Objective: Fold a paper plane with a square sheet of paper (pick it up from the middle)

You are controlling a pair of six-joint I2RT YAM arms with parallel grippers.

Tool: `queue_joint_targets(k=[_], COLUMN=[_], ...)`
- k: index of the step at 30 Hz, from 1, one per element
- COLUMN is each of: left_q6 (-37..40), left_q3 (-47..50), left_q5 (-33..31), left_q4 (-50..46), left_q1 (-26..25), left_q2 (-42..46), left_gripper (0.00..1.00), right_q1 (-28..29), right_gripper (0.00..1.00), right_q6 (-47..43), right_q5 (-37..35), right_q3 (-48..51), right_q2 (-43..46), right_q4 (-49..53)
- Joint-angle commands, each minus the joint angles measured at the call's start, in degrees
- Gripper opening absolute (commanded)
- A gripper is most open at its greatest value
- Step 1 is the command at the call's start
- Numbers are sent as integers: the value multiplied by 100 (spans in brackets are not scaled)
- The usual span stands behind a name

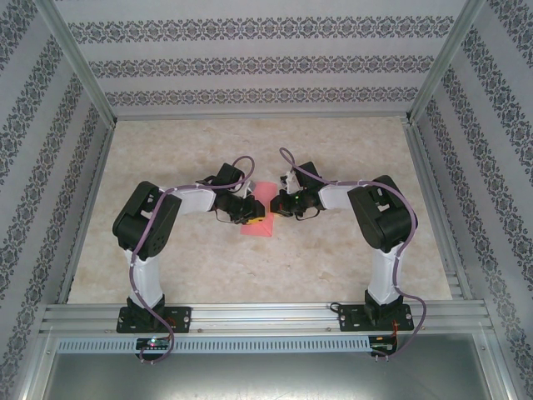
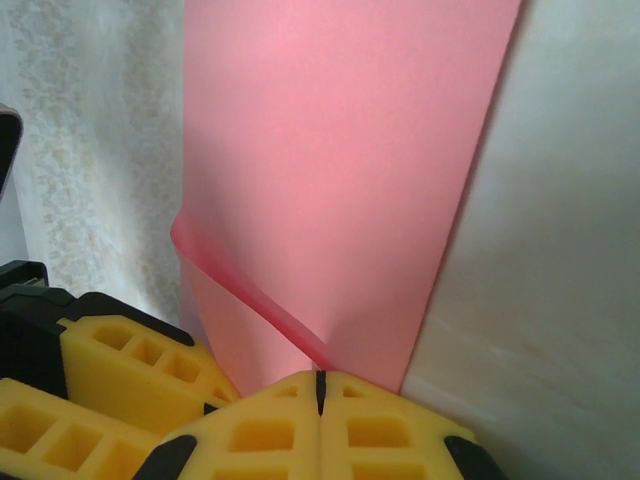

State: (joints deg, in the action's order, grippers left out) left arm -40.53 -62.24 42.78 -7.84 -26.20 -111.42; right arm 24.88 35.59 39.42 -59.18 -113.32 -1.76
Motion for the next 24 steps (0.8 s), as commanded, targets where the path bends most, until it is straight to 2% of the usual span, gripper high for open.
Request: queue_joint_targets(k=[1,14,24], left_q6=[112,59,-61], left_q3=[-122,-25,136], left_q5=[-156,-300,-506], left_q4=[-304,-365,-432], left_q1=[-61,-54,-52], left_q2=[-126,-134,-110], left_gripper=[25,25,23], right_q1=[22,19,-45], right_gripper=[5,7,20], right_q6=[-75,-85,-138], right_q5=[55,22,-58], right_q3=[-84,-85,-190], right_q2=[-165,-208,58], right_q4=[62,110,318])
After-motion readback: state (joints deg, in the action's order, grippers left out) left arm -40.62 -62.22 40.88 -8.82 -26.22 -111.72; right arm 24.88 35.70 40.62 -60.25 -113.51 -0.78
